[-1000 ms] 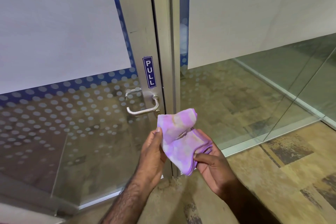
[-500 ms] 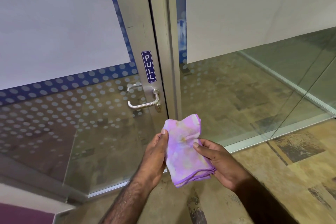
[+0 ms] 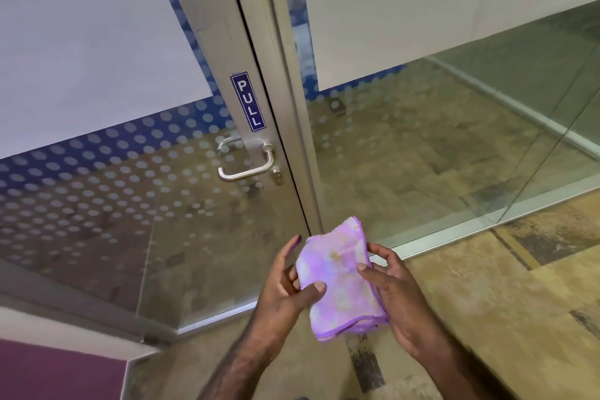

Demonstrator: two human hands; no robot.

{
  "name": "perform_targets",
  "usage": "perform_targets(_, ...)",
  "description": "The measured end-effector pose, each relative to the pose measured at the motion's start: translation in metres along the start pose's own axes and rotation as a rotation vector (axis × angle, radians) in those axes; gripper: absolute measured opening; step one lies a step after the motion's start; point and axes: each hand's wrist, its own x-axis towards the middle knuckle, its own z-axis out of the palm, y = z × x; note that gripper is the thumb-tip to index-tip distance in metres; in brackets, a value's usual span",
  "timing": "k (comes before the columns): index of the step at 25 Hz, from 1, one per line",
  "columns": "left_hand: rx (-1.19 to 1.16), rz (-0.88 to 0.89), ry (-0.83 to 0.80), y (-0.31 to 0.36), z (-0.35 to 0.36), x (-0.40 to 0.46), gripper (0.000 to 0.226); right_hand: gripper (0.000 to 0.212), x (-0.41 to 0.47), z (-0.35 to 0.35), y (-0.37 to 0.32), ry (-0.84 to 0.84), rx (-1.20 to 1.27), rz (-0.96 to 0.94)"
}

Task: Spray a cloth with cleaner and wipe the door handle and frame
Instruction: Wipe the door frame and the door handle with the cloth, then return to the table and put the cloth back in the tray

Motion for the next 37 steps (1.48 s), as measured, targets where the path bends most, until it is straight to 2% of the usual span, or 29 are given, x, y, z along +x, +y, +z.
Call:
perform_targets(5, 0.246, 0.145, -0.068, 0.003, 0.014, -0.012, 0.072, 0.05, -0.032, -0.013, -0.002, -0.016, 0.023, -0.11)
perform_targets(10, 0.442, 0.174, -0.274, 0.019, 0.022, -0.025, 0.081, 0.056, -0.073, -0.029, -0.005, 0.03, 0.029, -0.24)
perform_targets(15, 0.614, 0.307, -0.33, 0.025, 0.025, -0.058, 0.075, 0.076, -0.127, -0.032, 0.005, 0.057, 0.021, -0.376)
perform_targets(19, 0.69, 0.396, -0.356, 0.019, 0.023, -0.086, 0.063, 0.101, -0.178, -0.034, 0.023, 0.095, -0.088, -0.465)
perform_targets(21, 0.734, 0.425, -0.412, 0.012, 0.024, -0.099, 0.056, 0.105, -0.208, -0.036, 0.035, 0.138, -0.174, -0.494)
perform_targets(28, 0.736, 0.569, -0.719, -0.025, 0.052, -0.161, 0.032, 0.082, -0.324, -0.055, 0.094, 0.459, -0.375, -0.551)
perform_targets(33, 0.696, 0.646, -0.877, -0.054, 0.091, -0.211, 0.023, 0.08, -0.401, -0.076, 0.126, 0.723, -0.394, -0.545)
perform_targets(37, 0.547, 0.579, -1.039, -0.075, 0.125, -0.246, 0.017, 0.051, -0.46, -0.088, 0.136, 0.849, -0.372, -0.516)
